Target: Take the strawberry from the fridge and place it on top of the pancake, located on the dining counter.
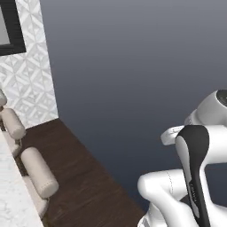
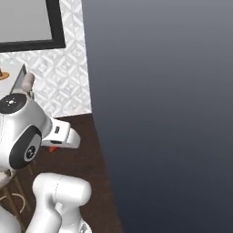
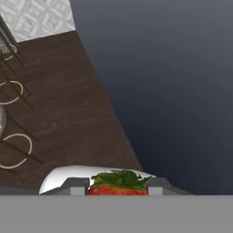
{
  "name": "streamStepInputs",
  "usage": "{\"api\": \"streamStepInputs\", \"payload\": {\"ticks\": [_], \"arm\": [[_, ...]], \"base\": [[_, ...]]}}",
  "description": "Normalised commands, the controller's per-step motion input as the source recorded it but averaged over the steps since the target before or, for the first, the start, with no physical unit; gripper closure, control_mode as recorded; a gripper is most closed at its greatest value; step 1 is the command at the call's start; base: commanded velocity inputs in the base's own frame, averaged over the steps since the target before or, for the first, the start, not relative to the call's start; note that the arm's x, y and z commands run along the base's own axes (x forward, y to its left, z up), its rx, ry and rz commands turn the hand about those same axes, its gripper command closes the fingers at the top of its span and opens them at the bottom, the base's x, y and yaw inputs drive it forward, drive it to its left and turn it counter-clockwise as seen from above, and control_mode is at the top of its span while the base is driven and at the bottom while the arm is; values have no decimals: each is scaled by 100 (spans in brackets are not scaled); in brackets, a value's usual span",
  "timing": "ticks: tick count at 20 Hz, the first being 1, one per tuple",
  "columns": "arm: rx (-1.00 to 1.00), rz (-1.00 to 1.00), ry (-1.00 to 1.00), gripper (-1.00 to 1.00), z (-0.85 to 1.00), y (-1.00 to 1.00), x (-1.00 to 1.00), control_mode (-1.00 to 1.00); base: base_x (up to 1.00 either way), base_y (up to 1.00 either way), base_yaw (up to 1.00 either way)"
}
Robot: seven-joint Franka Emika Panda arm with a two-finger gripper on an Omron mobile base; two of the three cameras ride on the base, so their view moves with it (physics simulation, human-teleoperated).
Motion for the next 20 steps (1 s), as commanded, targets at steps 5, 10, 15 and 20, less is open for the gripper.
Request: {"api": "streamStepInputs", "payload": {"ticks": [5,10,15,20], "arm": [[0,0,0,100,0,0,0,100],[0,0,0,100,0,0,0,100],[0,0,0,100,0,0,0,100],[0,0,0,100,0,0,0,100]], "base": [[100,-22,61],[100,-35,39],[100,-16,16],[100,0,11]]}}
